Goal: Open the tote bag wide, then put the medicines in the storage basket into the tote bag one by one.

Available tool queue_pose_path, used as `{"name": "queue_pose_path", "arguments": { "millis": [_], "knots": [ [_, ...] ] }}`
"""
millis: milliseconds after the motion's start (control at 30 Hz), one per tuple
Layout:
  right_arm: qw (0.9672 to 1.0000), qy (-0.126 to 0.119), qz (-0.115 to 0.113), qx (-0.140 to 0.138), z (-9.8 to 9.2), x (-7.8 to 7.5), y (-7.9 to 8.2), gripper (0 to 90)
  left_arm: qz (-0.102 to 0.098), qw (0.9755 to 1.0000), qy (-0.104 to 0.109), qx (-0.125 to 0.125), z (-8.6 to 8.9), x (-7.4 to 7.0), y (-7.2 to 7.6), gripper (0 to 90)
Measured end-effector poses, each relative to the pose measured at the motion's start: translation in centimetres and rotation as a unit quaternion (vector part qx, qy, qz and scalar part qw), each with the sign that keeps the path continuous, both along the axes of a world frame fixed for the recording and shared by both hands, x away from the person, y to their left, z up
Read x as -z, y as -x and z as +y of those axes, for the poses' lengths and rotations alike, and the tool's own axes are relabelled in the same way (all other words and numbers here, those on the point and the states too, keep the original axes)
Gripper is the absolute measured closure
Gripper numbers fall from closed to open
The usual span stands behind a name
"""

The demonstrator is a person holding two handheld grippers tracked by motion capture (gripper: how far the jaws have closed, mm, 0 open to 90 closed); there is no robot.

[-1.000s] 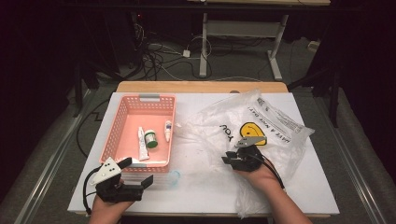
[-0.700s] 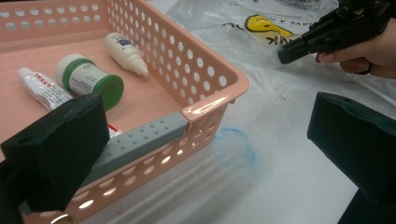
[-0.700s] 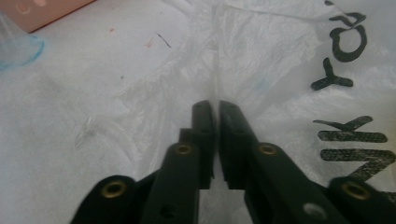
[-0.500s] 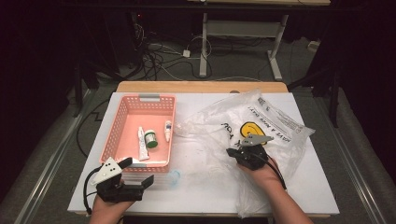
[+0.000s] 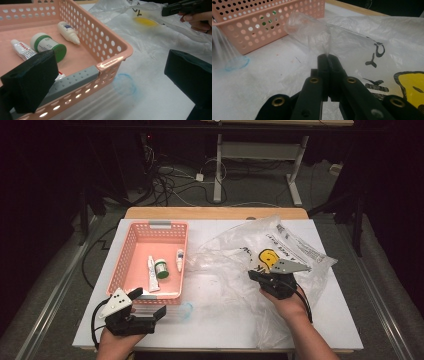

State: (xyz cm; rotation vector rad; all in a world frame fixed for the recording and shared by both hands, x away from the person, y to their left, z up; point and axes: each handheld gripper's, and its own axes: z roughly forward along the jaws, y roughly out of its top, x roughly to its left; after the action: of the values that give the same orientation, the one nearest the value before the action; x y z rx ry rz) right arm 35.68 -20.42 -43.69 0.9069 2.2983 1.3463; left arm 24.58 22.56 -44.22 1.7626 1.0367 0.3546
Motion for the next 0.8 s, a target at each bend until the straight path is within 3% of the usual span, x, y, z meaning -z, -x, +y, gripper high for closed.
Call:
{"name": "queue_pose_path", "arguments": {
  "millis": [367,500,633,800],
  "knots": [
    [0.9999,-0.01,-0.011,0.0,-0.3,-0.6,0.0,90.0,-0.008,0.9998,-0.018,-0.005,-0.5,-2.0,-2.2,0.0],
    [0.9998,-0.019,-0.009,-0.002,-0.5,-0.6,-0.2,90.0,-0.016,0.9996,-0.022,-0.002,-1.0,-3.0,-3.8,0.0],
    [0.9996,-0.025,-0.011,-0.003,-0.6,-0.7,-0.2,90.0,-0.017,0.9997,-0.007,-0.014,-1.1,-3.7,-5.5,0.0],
    [0.9997,-0.022,-0.012,-0.003,-0.6,-0.7,0.2,90.0,0.003,0.9997,-0.01,-0.023,-0.9,-3.9,-8.1,0.0]
  ]
}}
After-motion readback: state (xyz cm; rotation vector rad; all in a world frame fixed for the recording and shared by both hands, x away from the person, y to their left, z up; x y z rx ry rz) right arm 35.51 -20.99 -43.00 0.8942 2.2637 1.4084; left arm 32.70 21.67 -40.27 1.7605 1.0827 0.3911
